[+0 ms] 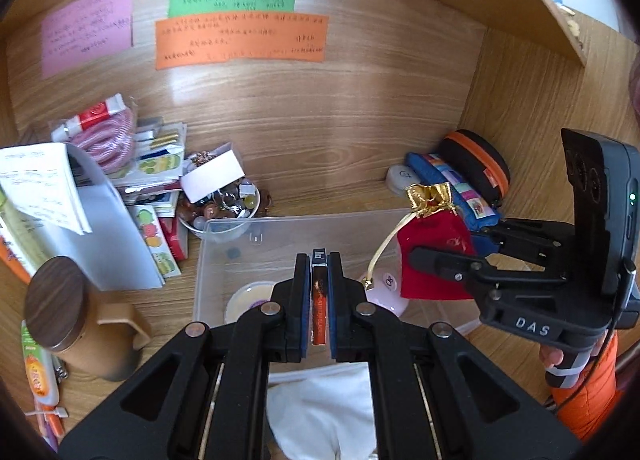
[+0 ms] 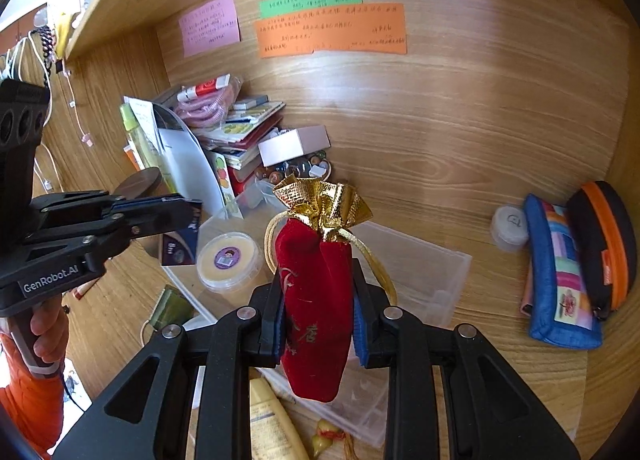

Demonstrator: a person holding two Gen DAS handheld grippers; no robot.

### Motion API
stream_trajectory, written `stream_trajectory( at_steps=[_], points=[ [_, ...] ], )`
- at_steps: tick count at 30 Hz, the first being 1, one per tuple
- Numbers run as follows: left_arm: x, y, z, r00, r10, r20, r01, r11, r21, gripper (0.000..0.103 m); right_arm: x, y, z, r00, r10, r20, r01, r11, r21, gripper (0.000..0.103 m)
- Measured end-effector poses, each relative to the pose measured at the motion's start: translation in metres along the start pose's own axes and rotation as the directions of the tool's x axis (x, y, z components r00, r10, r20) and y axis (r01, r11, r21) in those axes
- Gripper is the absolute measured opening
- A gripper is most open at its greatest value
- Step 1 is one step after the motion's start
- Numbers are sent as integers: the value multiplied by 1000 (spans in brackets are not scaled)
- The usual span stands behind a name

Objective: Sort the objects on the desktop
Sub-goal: 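Carry the red pouch and small item over the clear box with both tools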

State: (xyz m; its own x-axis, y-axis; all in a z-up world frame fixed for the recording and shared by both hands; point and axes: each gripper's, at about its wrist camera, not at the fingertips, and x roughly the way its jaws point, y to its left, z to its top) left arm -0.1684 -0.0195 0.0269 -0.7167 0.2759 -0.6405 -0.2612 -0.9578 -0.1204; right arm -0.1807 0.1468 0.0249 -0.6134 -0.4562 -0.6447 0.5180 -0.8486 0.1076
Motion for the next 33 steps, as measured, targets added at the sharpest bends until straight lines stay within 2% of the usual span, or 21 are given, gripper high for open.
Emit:
stream_trajectory(
  at_steps=[6,21,27,33],
  points=[
    [28,4,4,999,-25,-37,24,1000,-15,6,22,-4,2,999,-1,-38,1,1000,-7,23],
    [87,2,8,993,-14,-118,15,1000,7,6,72,-11,-4,993,-10,-117,9,1000,-8,24],
    [108,2,5,987,-18,-160,20,1000,12,6,80,-13,-7,990,-22,-139,19,1000,-21,26],
    [112,-3,1,986,-8,-167,14,999,35,6,80,-8,-9,987,-81,-142,74,996,-51,26]
  ],
)
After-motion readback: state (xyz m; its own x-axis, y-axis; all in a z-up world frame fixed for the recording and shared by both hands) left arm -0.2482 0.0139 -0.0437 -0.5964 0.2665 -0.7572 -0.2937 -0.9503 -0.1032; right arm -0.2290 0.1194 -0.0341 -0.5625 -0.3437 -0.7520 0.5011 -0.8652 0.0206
